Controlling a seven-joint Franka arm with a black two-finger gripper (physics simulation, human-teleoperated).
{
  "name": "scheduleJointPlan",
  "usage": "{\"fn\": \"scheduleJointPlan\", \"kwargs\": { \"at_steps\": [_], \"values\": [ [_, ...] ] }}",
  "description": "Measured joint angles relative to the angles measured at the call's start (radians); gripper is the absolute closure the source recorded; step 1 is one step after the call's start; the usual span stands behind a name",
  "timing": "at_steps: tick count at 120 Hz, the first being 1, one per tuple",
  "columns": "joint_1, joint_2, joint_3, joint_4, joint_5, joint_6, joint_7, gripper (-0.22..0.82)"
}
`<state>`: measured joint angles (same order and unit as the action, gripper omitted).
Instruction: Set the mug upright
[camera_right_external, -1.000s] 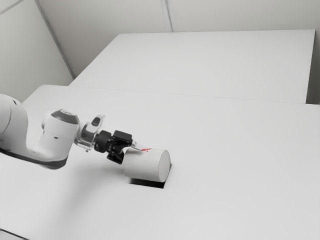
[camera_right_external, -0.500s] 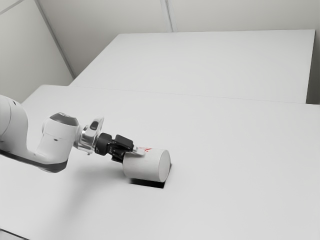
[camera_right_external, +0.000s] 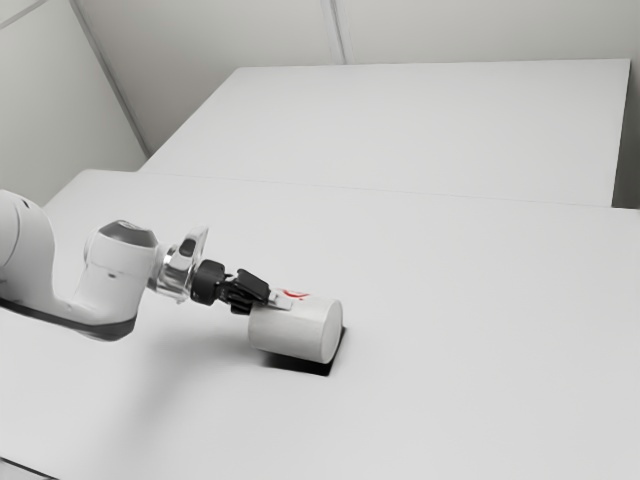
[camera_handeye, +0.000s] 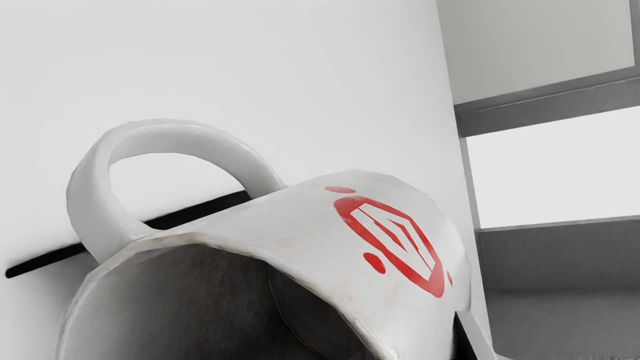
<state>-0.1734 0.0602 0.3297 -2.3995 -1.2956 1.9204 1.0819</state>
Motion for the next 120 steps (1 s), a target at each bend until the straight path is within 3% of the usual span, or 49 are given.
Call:
{"fn": "scheduleJointPlan", "kwargs": {
  "at_steps": [30,54,76,96,120],
  "values": [
    [-0.014,-0.026,0.000,0.002,0.003,0.023,0.016,0.66],
    [-0.028,-0.075,-0.005,0.010,0.012,0.066,0.022,0.76],
    [-0.022,-0.106,-0.026,0.065,0.079,0.118,0.017,0.78],
    [-0.021,-0.112,-0.075,0.155,0.287,0.184,-0.015,0.78],
    [-0.036,-0.111,-0.136,0.247,0.700,0.227,-0.116,0.79]
  ]
}}
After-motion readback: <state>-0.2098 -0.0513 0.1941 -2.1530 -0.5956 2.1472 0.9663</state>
